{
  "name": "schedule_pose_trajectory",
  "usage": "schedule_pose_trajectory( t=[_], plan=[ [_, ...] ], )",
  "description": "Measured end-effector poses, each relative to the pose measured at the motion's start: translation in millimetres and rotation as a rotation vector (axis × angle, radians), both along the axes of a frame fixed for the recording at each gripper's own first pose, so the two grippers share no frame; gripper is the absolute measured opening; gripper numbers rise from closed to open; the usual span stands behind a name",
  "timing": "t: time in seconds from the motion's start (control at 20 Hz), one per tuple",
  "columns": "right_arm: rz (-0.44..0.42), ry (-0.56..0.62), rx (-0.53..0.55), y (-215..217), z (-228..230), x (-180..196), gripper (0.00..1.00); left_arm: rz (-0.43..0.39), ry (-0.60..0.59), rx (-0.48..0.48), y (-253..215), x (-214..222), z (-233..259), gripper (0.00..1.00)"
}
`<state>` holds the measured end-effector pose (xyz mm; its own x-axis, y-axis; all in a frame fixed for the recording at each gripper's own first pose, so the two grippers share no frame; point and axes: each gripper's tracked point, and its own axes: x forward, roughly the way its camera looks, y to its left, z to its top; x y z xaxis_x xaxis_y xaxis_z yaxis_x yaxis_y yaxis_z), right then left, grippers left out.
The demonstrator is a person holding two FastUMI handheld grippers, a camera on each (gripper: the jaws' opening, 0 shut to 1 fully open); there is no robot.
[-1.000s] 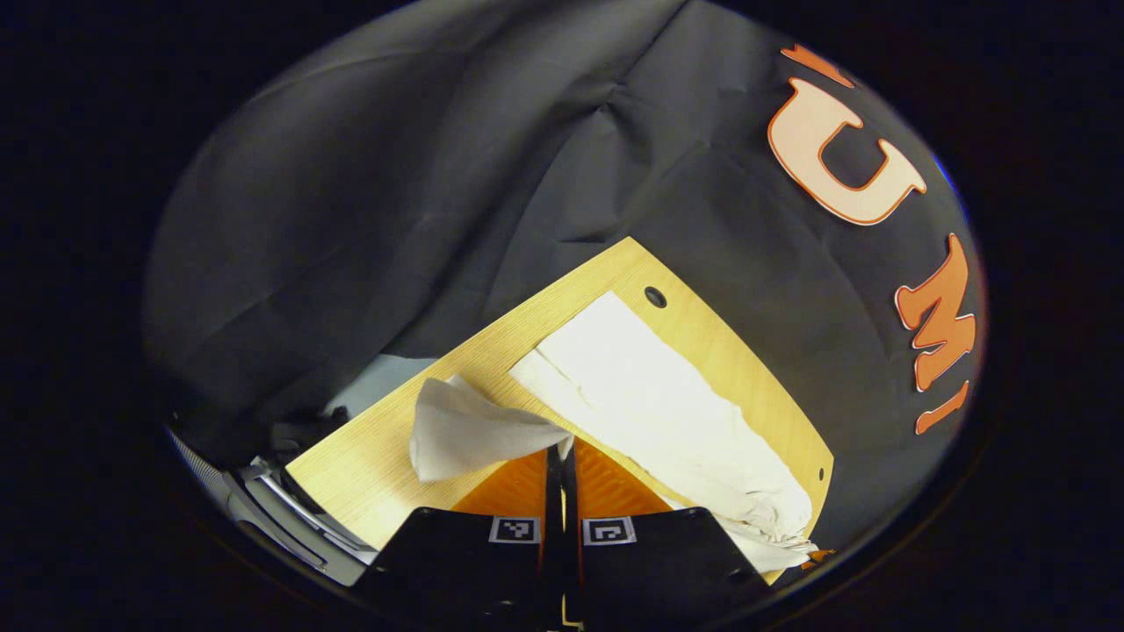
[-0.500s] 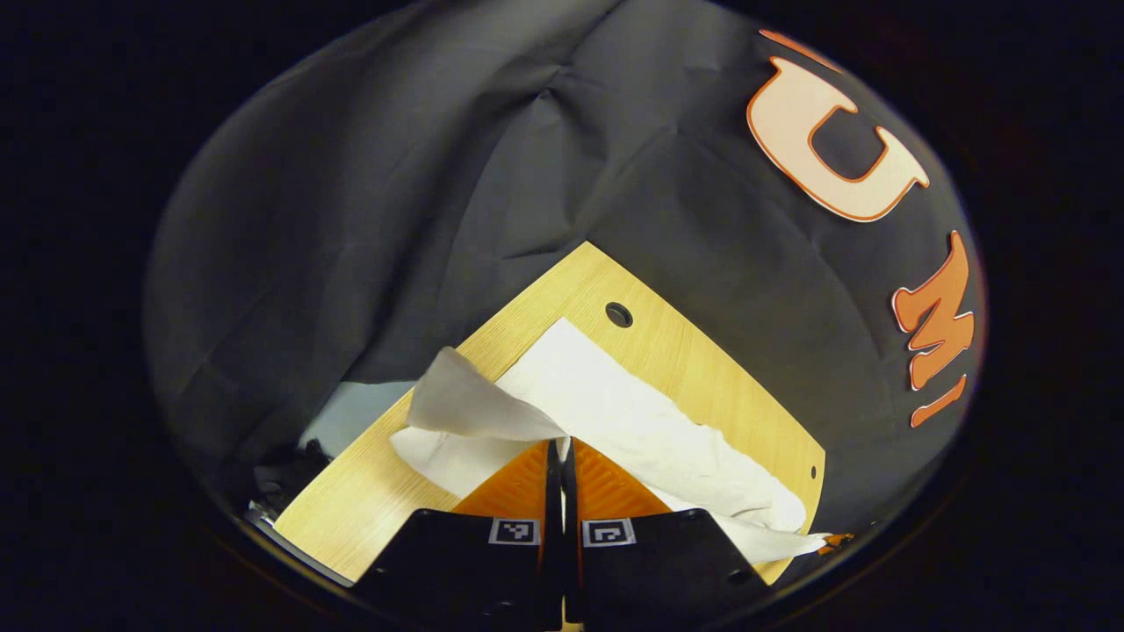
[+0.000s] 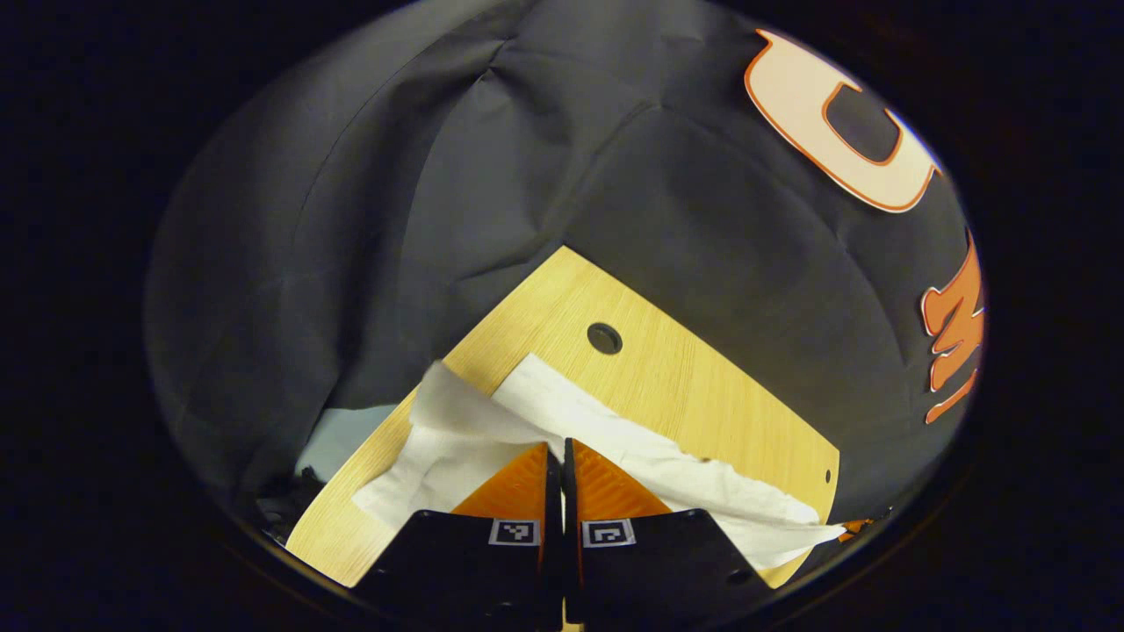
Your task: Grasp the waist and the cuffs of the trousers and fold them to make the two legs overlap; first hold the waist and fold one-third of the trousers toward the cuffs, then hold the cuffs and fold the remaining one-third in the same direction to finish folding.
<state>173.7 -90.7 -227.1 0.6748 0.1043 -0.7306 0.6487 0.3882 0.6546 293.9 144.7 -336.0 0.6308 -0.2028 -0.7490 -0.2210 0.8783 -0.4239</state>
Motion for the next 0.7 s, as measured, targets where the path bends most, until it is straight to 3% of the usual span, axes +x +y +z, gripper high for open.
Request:
schedule_pose_trajectory(
  t=[0.3,0.45,0.5,0.55,0.65,0.7],
  plan=[
    [-0.013,-0.048,0.027,6.0,-3.8,32.8,0.06,0.0,-0.042,0.038,-10.8,29.5,-5.3,0.05],
    [-0.025,-0.099,0.033,1.3,8.0,40.5,0.14,0.038,-0.074,-0.06,-26.0,48.3,4.4,0.09],
    [-0.029,-0.12,0.013,-2.8,11.8,43.8,0.15,0.059,-0.095,-0.079,-24.9,51.6,12.0,0.24],
    [-0.029,-0.14,-0.006,-7.8,14.1,45.2,0.33,0.076,-0.124,-0.079,-22.2,59.5,18.9,0.39],
    [-0.019,-0.141,-0.032,-13.0,12.7,41.1,0.46,0.079,-0.15,-0.06,-20.3,57.2,24.8,0.7],
    [-0.008,-0.128,-0.049,-16.6,9.4,34.7,0.54,0.068,-0.143,-0.032,-20.7,53.4,26.8,0.76]
  ],
)
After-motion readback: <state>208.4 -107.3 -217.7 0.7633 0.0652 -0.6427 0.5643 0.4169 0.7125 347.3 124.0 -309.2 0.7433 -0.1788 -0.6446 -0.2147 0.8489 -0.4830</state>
